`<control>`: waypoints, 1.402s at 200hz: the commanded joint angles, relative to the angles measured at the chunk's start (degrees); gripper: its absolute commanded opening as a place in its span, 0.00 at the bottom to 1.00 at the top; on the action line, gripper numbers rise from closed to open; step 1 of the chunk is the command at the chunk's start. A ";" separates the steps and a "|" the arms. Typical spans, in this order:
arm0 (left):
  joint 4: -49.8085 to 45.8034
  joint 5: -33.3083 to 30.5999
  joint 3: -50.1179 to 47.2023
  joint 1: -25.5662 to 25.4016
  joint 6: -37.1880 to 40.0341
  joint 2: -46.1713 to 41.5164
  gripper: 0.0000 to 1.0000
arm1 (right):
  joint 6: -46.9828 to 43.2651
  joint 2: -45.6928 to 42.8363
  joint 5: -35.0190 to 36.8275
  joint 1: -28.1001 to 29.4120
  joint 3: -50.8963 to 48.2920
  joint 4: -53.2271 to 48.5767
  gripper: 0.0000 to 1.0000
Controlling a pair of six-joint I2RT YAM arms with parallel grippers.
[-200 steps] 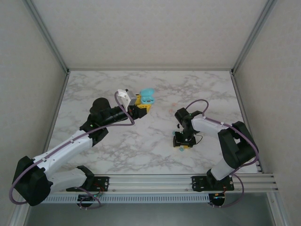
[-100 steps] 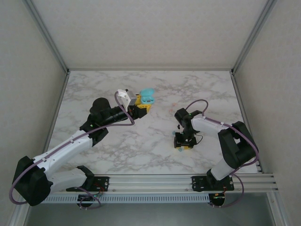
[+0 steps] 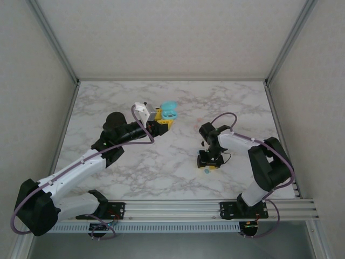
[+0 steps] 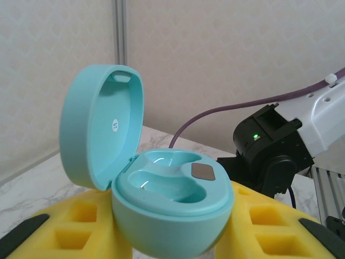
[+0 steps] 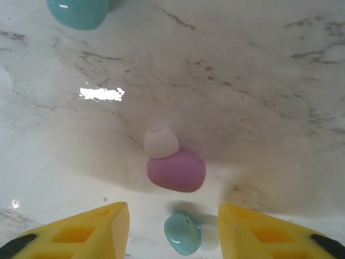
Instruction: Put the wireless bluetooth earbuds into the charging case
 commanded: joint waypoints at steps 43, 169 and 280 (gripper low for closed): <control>0.15 -0.75 1.59 -0.10 0.95 -1.03 0.23 | -0.09 -1.50 -2.65 0.61 -2.10 -1.32 0.47; 0.24 -0.40 1.70 -0.14 0.86 -0.71 0.23 | 4.92 -0.51 4.79 1.07 0.48 -3.37 0.42; 0.23 -0.58 1.31 -0.15 1.07 -0.70 0.23 | 7.74 0.74 6.51 1.36 0.57 -3.00 0.28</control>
